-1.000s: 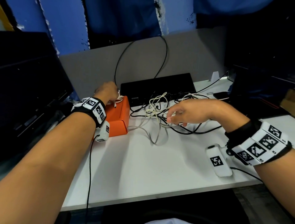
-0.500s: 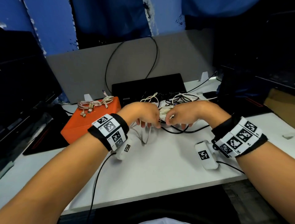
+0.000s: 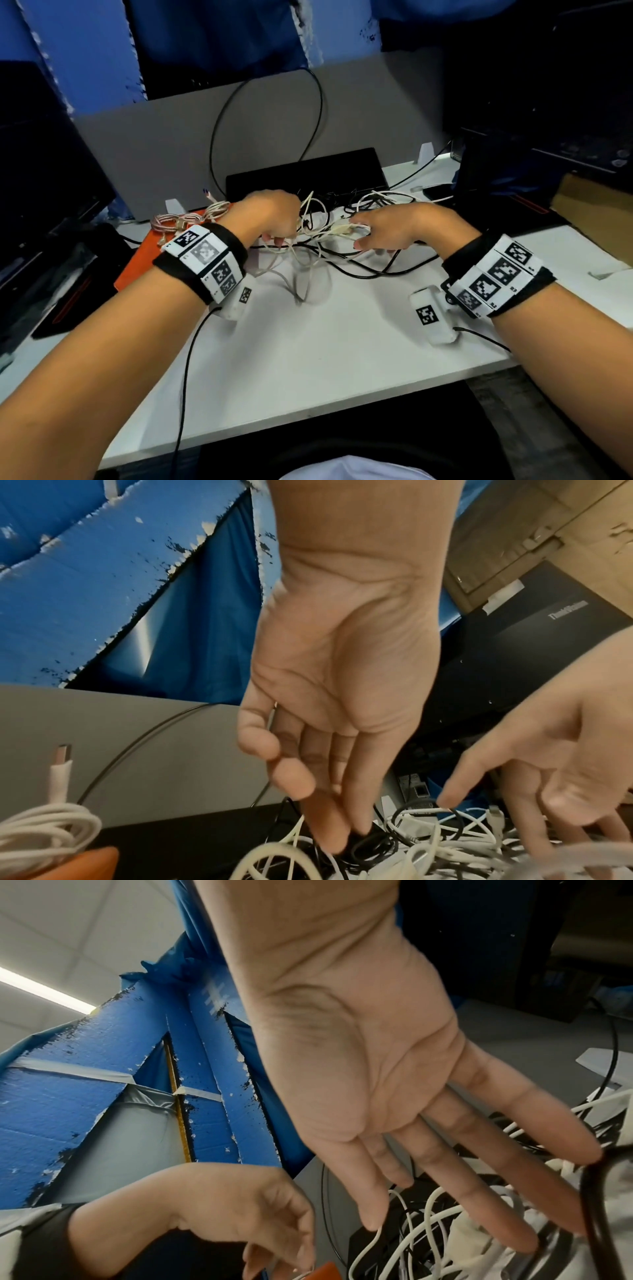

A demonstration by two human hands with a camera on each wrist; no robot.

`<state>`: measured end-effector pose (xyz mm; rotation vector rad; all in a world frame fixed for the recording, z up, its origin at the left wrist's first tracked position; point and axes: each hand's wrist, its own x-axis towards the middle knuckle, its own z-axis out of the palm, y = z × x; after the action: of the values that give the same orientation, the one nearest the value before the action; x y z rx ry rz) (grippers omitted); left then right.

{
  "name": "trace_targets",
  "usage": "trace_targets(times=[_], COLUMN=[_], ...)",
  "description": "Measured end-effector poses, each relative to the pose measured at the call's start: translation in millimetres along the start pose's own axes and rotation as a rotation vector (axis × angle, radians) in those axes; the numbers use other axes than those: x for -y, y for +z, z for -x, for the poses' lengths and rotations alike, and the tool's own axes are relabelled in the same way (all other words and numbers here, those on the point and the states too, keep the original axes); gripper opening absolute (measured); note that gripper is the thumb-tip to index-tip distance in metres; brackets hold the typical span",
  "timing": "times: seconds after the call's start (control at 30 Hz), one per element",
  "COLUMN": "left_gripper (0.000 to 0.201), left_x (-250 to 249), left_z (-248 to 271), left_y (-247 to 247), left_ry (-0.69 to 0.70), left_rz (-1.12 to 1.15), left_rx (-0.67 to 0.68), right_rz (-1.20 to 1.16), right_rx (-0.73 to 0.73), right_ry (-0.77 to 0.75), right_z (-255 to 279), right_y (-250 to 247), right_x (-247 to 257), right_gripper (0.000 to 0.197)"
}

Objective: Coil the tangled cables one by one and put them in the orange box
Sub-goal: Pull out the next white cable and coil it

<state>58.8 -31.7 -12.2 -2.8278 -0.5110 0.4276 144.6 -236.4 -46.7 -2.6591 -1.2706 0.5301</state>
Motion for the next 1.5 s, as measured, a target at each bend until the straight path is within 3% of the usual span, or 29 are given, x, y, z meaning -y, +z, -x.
trace_targets(times=[0.1, 0.17, 0.27, 0.4, 0.5, 0.67, 0.73, 0.83, 0.9, 1.0, 1.13, 1.27, 1.33, 1.43, 1.5], left_gripper=[0.033, 0.04, 0.033, 0.022, 0.016, 0.032, 0.029, 0.029, 0.029, 0.029, 0.029, 0.027, 0.025, 0.027, 0.028], left_x=[-11.1, -30.9, -50.4, -34.3, -23.2, -17.9, -11.0, 9.7, 25.8, 37.9, 29.0, 17.5, 23.7, 60.4, 73.0], left_z=[-3.0, -8.8, -22.5, -25.5, -2.9, 32.7, 39.5, 58.7, 71.4, 79.0, 82.9, 85.8, 90.4, 101.6, 109.2], left_y=[-1.2, 4.6, 13.7, 1.7, -19.6, -56.8, -69.9, -94.1, -104.9, -108.0, -98.9, -94.5, -100.6, -114.6, -118.9], left_ry=[0.076, 0.167, 0.182, 0.229, 0.285, 0.419, 0.45, 0.334, 0.298, 0.307, 0.401, 0.493, 0.471, 0.339, 0.322], left_rz=[0.041, 0.001, -0.062, 0.177, 0.508, 0.852, 1.051, 1.218, 1.289, 1.304, 1.19, 1.059, 0.937, 0.846, 0.745], left_rx=[-0.161, -0.107, 0.027, -0.022, -0.215, -0.575, -0.71, -0.993, -1.114, -1.231, -1.134, -1.111, -1.241, -1.523, -1.543], right_rz=[-0.033, -0.036, 0.007, -0.005, -0.062, -0.207, -0.208, -0.154, -0.137, -0.113, -0.311, -0.389, -0.345, -0.319, -0.415], right_rx=[0.006, 0.009, -0.016, -0.076, -0.144, -0.351, -0.376, -0.381, -0.338, -0.298, -0.379, -0.521, -0.578, -0.694, -0.752], right_ry=[-0.014, -0.031, -0.049, -0.062, -0.087, -0.125, -0.126, -0.064, -0.004, 0.042, -0.122, -0.28, -0.24, -0.132, -0.104], right_z=[2.2, 3.4, 2.0, -1.4, -2.4, -4.2, -3.6, -4.8, -7.2, -6.1, 5.0, 18.6, 20.0, 18.8, 18.8], right_y=[-0.2, -0.6, -3.5, -6.1, -7.0, -19.0, -22.7, -23.2, -21.5, -24.1, -38.2, -44.2, -43.8, -45.7, -49.3], right_x=[3.3, 5.3, 3.7, -5.2, -8.3, -10.1, -14.0, -25.3, -34.5, -41.5, -29.5, -6.3, -5.4, -16.6, -22.4], right_gripper=[0.049, 0.041, 0.051, 0.069, 0.058, 0.028, 0.031, 0.045, 0.047, 0.056, 0.066, 0.031, 0.034, 0.058, 0.065])
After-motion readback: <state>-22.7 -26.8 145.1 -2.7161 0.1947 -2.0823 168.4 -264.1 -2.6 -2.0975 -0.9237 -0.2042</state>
